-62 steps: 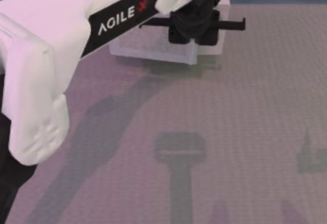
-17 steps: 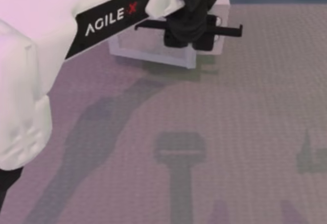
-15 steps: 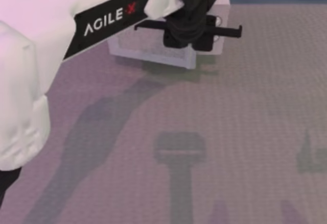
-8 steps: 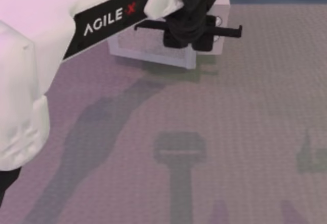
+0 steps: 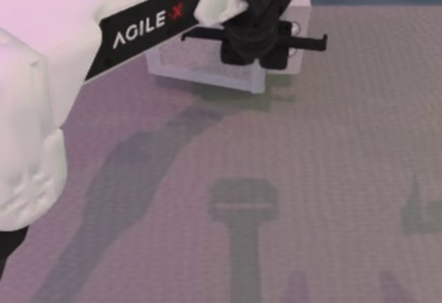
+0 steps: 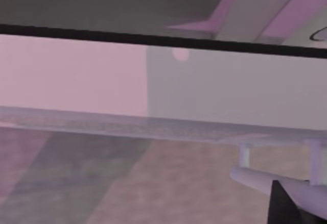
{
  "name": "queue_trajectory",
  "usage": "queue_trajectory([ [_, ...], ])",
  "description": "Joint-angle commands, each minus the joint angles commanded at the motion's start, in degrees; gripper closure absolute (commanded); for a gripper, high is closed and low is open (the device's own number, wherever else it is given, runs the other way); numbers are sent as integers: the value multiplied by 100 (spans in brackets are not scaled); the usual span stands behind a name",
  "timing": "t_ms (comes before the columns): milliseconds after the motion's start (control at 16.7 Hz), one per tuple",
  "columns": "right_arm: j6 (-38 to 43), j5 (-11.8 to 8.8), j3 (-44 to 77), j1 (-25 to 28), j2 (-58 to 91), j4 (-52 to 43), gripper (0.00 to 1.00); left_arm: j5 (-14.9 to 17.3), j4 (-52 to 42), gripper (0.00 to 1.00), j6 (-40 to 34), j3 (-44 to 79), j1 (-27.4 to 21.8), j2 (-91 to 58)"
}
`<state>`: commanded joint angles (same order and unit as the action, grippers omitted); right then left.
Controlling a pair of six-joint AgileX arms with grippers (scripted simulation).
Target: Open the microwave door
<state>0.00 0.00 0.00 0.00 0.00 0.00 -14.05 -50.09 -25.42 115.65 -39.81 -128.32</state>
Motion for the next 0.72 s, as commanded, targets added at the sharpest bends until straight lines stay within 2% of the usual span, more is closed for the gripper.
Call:
queue_trajectory([
  [720,0,0,0,0,0,0,0,54,46,100,17,-74,-38,35],
])
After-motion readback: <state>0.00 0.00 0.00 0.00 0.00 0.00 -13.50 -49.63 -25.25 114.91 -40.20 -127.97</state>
